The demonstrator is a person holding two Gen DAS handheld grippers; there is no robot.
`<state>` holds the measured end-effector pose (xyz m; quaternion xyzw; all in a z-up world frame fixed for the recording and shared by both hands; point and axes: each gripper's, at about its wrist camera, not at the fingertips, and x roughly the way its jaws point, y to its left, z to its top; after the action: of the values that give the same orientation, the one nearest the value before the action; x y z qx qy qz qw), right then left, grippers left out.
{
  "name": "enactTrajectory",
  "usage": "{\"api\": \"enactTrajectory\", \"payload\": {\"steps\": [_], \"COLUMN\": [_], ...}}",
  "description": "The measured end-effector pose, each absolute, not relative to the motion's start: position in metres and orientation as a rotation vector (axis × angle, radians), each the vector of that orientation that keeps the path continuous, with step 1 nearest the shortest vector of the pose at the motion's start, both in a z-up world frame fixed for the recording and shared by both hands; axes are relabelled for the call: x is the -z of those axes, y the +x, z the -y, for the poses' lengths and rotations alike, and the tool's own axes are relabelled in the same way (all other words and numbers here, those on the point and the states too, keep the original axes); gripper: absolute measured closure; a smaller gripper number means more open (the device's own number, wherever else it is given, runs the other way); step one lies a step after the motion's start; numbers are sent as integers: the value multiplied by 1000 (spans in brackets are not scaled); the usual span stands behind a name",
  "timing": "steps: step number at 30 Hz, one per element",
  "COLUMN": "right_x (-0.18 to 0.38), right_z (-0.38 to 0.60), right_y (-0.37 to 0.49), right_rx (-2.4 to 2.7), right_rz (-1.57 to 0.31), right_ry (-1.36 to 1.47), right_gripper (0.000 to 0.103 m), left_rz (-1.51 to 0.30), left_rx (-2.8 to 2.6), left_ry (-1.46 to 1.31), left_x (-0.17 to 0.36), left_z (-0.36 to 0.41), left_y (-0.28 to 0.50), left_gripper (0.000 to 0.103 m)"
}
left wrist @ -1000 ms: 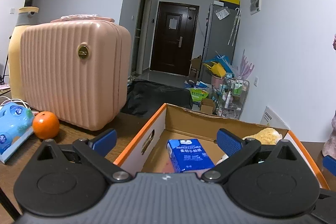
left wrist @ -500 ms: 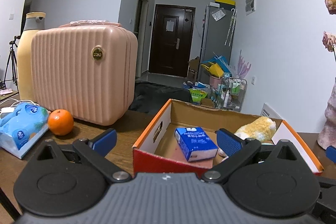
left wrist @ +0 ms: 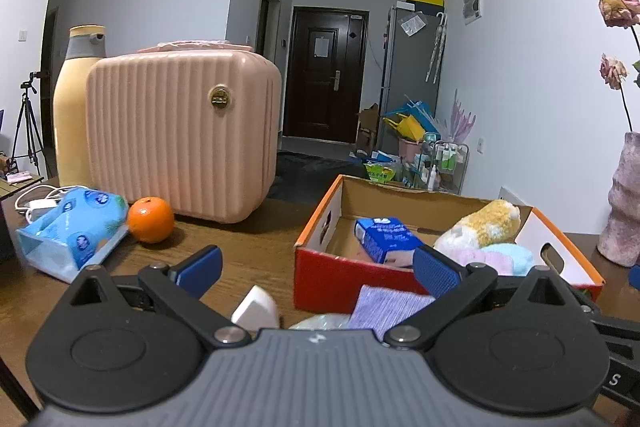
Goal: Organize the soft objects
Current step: 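Withdraw both grippers from the box back over the cloth pile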
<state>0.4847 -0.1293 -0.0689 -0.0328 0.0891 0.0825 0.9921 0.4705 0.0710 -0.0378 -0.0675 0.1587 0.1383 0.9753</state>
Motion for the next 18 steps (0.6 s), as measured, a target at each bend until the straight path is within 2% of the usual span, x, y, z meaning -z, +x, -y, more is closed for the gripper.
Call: {"api": "enactTrajectory", "payload": {"steps": [18], "right_x": [70], "right_z": [119], "right_y": [415], "right_rx": [-196], "right_rz": [-190], "right_ry": [-75], "right_gripper": [0], "left_rz": [-345], "left_rx": [-273], "left_ry": [-98], "left_x": [40], "left_z": [-89], "left_y": [397], "left_gripper": [0]}}
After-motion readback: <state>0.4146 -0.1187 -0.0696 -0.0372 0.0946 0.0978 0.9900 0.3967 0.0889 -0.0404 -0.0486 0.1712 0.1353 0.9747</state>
